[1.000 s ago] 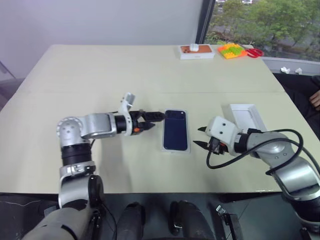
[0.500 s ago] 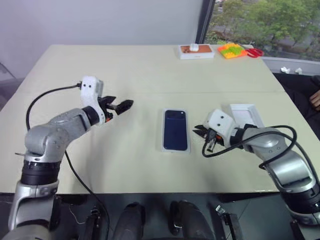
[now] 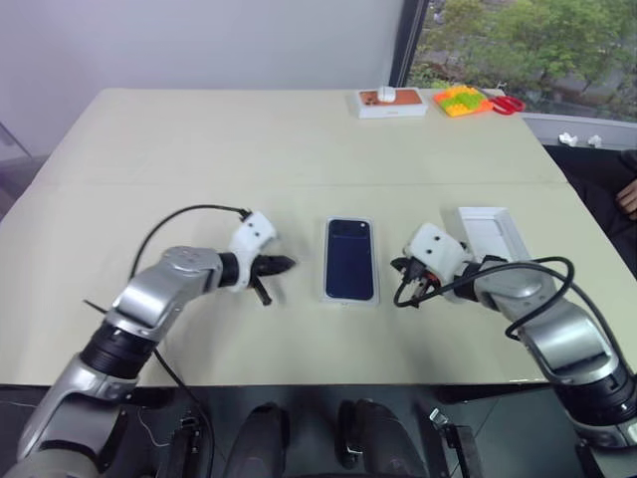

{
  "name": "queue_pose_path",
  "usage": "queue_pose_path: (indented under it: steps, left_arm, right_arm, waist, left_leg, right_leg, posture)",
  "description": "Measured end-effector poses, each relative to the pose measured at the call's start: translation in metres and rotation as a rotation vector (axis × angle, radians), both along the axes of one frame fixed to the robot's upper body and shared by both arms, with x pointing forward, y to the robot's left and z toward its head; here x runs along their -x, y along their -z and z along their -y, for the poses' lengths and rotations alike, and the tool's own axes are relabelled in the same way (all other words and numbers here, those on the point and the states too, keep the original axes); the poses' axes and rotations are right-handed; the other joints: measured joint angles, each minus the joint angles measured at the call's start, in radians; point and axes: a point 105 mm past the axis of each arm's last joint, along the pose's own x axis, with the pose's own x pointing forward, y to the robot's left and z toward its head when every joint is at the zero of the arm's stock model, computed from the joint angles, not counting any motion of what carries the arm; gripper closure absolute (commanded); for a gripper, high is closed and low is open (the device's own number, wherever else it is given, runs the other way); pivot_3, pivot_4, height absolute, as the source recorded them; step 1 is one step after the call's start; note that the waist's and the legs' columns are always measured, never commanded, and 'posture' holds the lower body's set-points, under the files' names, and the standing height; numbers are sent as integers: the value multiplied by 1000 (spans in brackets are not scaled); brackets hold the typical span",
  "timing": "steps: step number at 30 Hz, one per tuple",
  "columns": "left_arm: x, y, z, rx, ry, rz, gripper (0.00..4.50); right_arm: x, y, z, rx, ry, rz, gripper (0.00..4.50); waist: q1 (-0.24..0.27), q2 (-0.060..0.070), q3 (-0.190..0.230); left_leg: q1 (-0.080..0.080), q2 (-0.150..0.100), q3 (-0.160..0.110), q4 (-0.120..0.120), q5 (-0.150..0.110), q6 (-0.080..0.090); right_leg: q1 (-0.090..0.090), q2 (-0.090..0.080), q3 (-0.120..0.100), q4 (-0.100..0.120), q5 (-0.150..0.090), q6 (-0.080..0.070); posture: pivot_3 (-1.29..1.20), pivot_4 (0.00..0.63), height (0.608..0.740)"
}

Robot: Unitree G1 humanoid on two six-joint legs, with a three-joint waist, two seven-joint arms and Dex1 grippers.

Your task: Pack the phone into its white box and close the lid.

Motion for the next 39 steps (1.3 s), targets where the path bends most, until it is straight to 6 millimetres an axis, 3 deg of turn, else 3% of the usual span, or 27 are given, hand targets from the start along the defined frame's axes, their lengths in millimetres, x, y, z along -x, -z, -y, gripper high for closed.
queue_pose_path:
  steps: [3, 11, 23, 39]
  left_arm:
    - [-4, -2, 21, -5, 41, -3, 4470]
    - [1, 3, 40, -39, 111, -18, 4470]
    - [-1, 7, 72, 45, 89, -56, 4470]
    - [11, 10, 94, 67, 159, -103, 4470]
  right_arm:
    - [1, 6, -7, -7, -2, -15, 4500]
    - [0, 12, -4, -11, 58, -31, 4500]
    - [9, 14, 22, 25, 155, -52, 4500]
    - [13, 8, 41, 39, 216, -39, 4500]
  waist:
    - [0, 0, 0]
    - [0, 0, 0]
    - [16, 1, -1]
    - [19, 1, -1]
  left_leg:
    - [0, 0, 0, 1, 0, 1]
    - [0, 0, -1, 1, -1, 2]
    - [0, -2, -1, 2, -2, 3]
    - [0, -1, -1, 2, -2, 4]
  right_leg:
    - [0, 0, 0, 0, 0, 0]
    - [0, 0, 0, 1, 0, 0]
    - [2, -3, 0, 0, -1, 2]
    - [2, -1, 0, 0, -1, 2]
  posture:
    - [0, 150, 740]
    - [0, 150, 740]
    - [0, 150, 740]
    - [0, 150, 740]
